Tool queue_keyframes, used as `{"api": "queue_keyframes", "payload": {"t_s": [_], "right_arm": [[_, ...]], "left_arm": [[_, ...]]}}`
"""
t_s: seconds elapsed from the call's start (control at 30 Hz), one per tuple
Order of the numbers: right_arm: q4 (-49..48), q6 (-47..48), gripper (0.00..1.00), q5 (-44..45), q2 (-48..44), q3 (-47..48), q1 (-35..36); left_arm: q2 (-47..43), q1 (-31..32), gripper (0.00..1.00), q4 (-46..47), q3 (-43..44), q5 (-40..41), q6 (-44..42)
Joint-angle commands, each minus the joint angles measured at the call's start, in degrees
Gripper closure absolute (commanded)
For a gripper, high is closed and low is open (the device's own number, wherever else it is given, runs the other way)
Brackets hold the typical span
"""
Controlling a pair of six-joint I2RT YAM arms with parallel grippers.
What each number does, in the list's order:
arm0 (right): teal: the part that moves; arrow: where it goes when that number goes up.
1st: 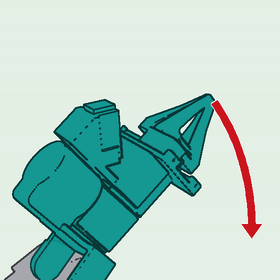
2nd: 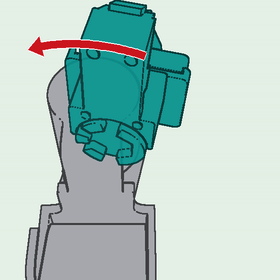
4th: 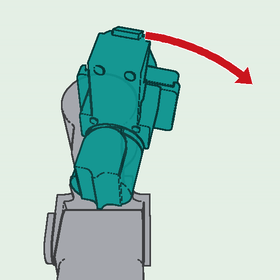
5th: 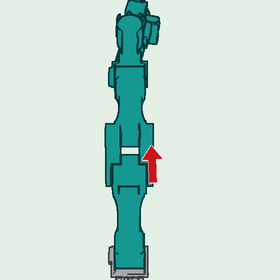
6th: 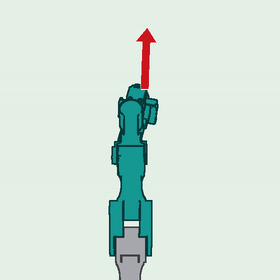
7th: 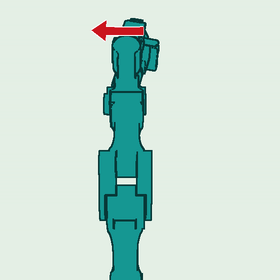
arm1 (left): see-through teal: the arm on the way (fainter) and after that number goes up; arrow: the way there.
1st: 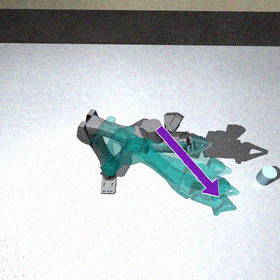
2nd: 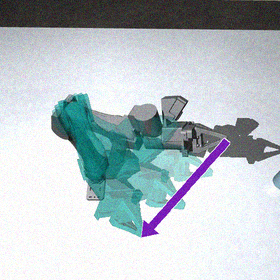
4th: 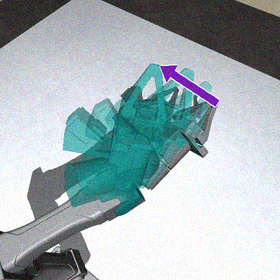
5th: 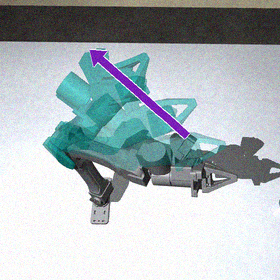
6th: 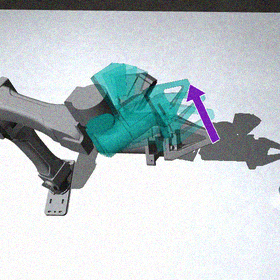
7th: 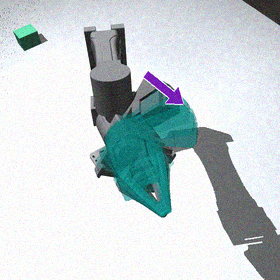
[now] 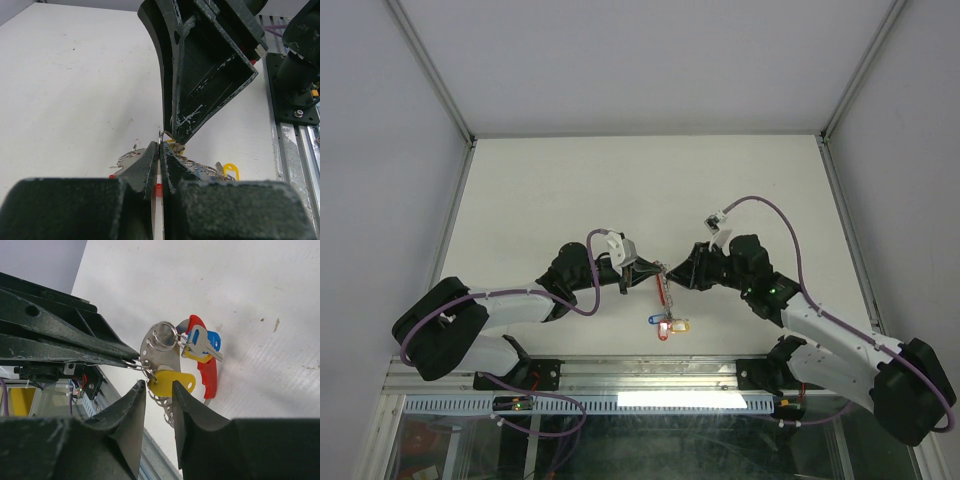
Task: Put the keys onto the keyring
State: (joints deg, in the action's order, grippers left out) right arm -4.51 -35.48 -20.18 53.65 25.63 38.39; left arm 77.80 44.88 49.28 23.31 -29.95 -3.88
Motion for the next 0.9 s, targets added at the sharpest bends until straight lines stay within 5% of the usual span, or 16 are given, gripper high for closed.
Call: {"api": "queue_keyframes", "payload": {"t_s": [0.0,0.3,0.87], "right_arm": [[-4.38,0.98,0.70,0.41,1.12,1.21,0.30],[-7.43,0.59,0.63,0.03,1.64,0.80,0.28],[-7.05,0.15,0.90,0.32,2.04,0.40,0.28]], "left_arm": [[0.08,-0.67,1.00,1.82,1.29,-0.89,-0.69],[0.22,-0.66,1.00,1.86,1.39,-0.98,-0.72],[0.37,-0.67,1.00,1.77,1.47,-1.11,-0.69]]}}
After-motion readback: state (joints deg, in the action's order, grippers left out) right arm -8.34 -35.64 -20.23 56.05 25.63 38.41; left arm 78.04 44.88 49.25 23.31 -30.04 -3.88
